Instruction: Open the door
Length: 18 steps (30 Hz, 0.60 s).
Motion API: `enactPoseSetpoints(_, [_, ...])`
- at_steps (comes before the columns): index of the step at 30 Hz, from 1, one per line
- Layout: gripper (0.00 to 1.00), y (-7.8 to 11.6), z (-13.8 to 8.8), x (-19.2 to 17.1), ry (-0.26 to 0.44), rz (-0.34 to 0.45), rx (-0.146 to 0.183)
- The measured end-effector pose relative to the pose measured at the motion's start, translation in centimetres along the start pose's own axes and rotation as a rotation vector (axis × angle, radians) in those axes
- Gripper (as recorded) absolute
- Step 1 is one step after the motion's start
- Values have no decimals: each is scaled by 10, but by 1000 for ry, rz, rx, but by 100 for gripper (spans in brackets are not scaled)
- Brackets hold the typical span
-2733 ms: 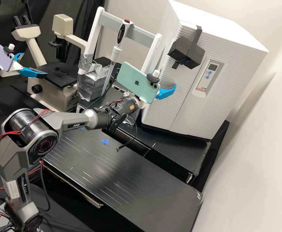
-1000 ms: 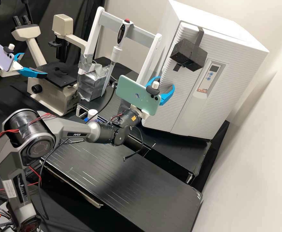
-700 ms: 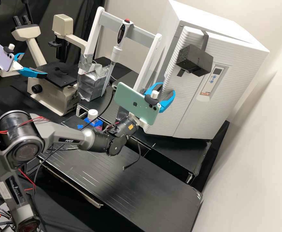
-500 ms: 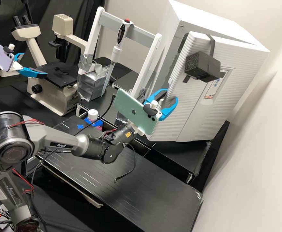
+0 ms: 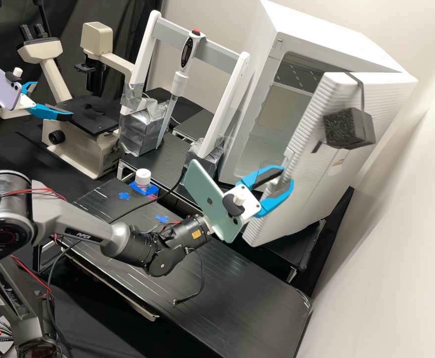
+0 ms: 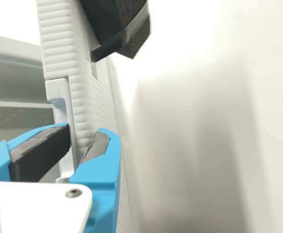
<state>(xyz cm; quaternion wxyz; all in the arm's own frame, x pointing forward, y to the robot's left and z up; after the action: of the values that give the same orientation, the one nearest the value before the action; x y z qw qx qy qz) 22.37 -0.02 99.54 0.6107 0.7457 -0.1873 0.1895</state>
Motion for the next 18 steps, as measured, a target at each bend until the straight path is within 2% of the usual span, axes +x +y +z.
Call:
enactPoseSetpoints(2, [0,1,2,-5,-12,6,15])
enactPoseSetpoints(3, [100,1,3,-7,-17,8,19])
enactPoseSetpoints(6, [100,-1,3,-12,-17,-1,30])
enactPoseSetpoints(11, [100,-6,3,-27,-13,-49,-2])
enactPoseSetpoints(14, [100,-12,0,-42,31,-76,-25])
enactPoseSetpoints(16, [100,-17,-4,-55,86,-83,-22])
enactPoseSetpoints(18, [100,-23,-10,-67,140,-87,-4])
